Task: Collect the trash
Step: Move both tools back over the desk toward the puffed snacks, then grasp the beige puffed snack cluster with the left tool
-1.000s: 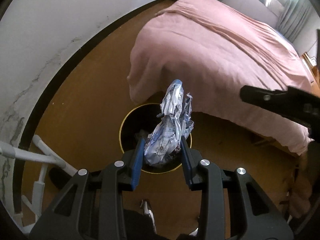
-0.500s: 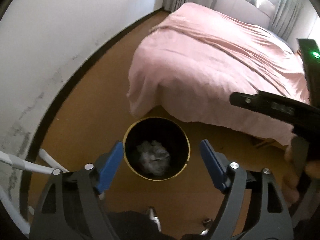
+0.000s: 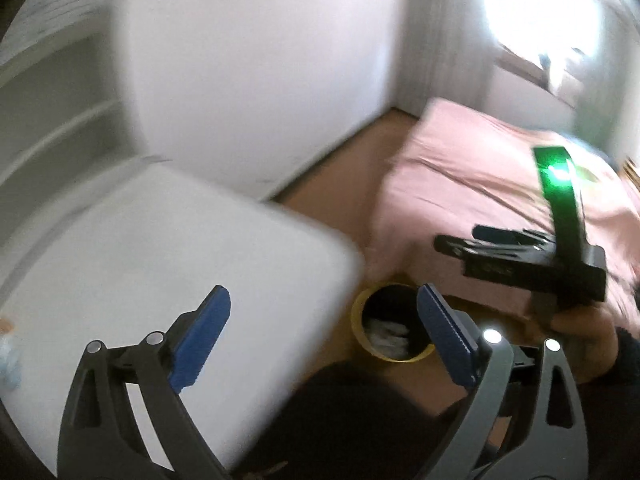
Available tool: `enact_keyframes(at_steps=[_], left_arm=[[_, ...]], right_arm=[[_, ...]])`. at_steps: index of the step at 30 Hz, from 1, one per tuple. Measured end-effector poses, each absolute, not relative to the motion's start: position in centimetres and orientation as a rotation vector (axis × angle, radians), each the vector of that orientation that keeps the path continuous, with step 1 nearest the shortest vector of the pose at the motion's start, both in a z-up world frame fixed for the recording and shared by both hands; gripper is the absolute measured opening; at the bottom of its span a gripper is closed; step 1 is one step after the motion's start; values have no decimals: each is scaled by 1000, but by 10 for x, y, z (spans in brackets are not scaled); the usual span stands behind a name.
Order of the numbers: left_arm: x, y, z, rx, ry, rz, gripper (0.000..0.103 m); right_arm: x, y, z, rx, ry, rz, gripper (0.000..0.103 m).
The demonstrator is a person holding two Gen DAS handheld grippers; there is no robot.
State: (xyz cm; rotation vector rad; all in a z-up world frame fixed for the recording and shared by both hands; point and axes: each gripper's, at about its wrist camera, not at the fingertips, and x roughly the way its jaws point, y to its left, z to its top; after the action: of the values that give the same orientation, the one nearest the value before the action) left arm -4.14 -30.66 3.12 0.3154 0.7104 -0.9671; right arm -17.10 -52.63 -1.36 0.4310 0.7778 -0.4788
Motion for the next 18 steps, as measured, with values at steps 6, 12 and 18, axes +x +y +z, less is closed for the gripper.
enact_keyframes(at_steps=[6,12,18], left_arm=[[39,-162,43,244,700,-584,92],[97,-59,33,131,725,-350,92],[144,-30,7,54,790,-269,92]], right_arm=[[-72,-412,9,296,807,-149,73],[6,-305,10,179,874,72,73],[38,-233,3,99,924,184,73]])
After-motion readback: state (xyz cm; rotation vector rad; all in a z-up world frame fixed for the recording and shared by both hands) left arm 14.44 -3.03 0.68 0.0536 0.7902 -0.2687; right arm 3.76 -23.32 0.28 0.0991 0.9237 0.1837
